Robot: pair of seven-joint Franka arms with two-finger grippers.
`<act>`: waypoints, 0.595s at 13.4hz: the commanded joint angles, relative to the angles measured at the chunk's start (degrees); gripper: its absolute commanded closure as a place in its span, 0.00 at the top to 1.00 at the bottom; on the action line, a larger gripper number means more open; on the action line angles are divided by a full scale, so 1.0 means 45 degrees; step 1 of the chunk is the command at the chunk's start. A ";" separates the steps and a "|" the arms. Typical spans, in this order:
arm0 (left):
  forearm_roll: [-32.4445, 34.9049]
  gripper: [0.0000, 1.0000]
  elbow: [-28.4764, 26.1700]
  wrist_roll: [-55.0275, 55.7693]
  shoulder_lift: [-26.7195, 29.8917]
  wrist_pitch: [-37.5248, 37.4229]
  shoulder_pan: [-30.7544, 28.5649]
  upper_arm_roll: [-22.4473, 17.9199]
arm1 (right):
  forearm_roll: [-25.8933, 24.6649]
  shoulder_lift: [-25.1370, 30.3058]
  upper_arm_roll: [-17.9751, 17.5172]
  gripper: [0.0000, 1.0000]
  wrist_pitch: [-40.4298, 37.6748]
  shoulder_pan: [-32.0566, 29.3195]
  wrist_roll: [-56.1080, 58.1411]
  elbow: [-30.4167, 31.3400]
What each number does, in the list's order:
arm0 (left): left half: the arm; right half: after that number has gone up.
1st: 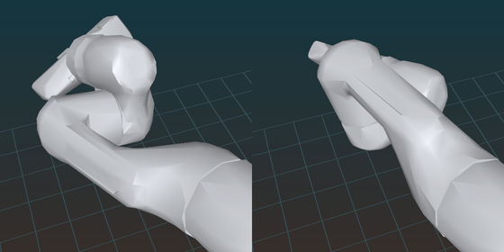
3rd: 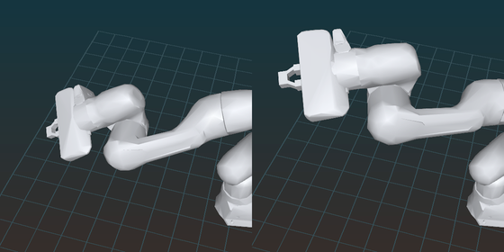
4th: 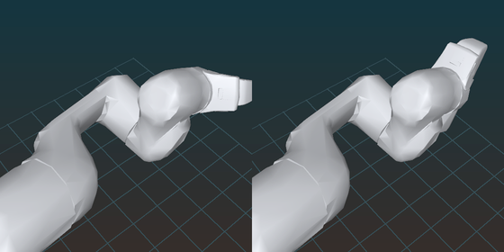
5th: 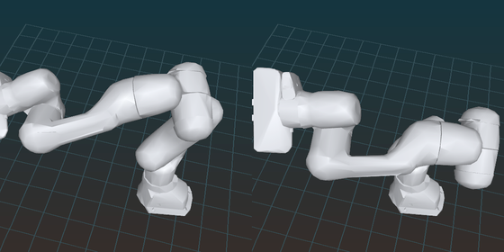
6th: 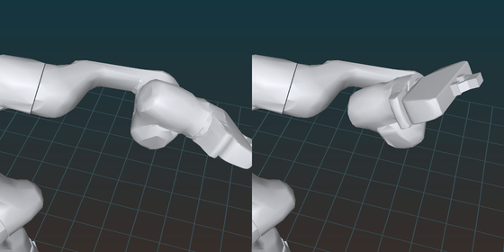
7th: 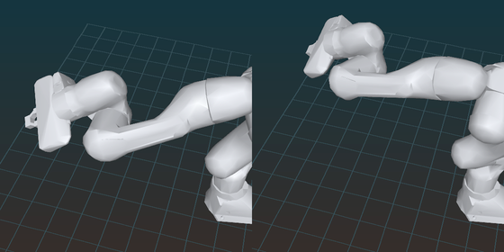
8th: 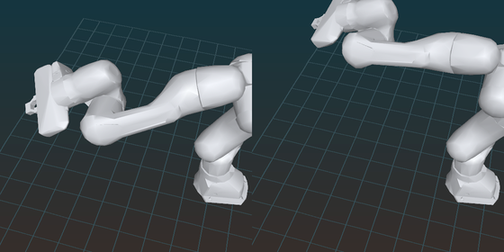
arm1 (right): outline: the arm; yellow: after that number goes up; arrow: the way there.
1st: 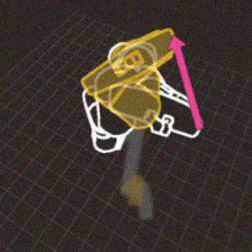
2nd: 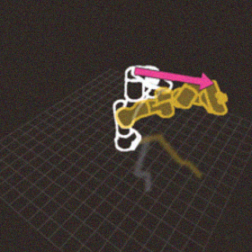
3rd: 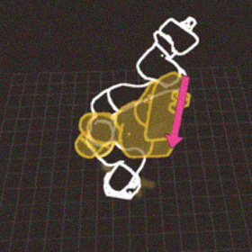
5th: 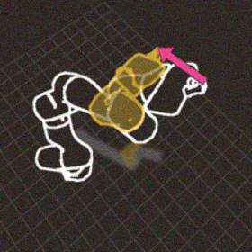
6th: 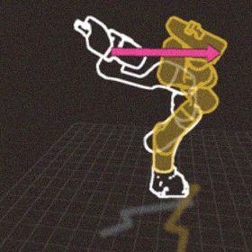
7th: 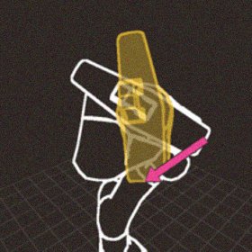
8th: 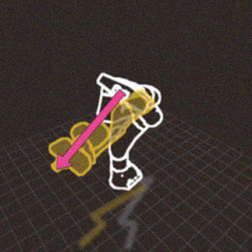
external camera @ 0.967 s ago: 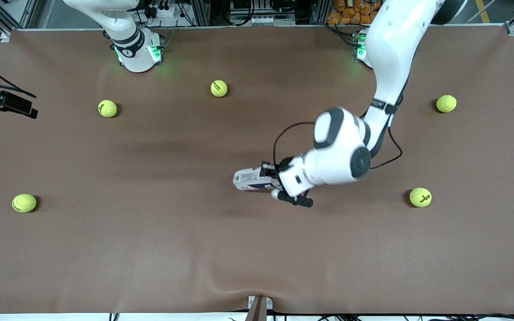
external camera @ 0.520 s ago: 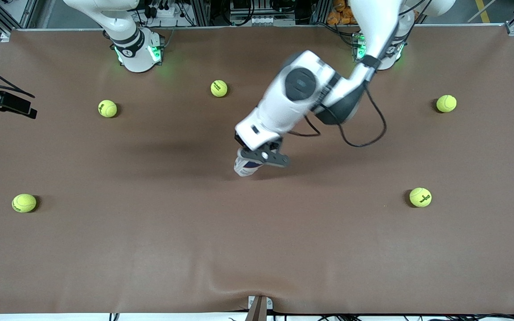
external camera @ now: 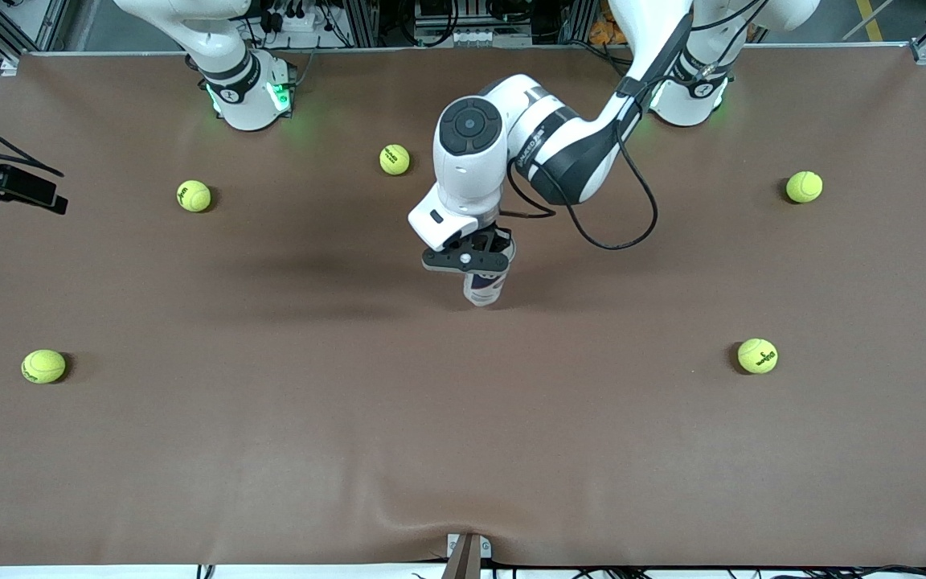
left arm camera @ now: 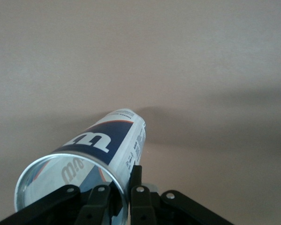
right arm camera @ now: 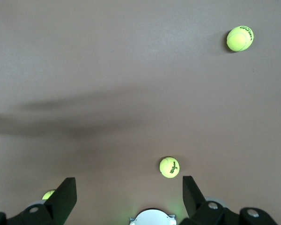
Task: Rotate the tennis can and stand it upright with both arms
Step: 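Lower the upright can onto the table with the left gripper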
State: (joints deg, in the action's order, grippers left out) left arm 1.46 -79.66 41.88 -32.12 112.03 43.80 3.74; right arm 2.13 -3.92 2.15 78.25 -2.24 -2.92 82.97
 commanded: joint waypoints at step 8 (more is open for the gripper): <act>0.0515 0.02 0.0514 0.0889 -0.0852 -0.0129 0.0422 -0.0109 | 0.0269 0.0148 -0.0165 1.00 -0.0025 -0.0284 0.0142 0.0155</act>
State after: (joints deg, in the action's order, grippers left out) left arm 2.05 -79.17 44.24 -35.64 112.12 45.18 3.74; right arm 2.17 -3.92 2.13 78.22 -2.24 -2.92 83.12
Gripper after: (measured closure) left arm 0.947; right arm 0.000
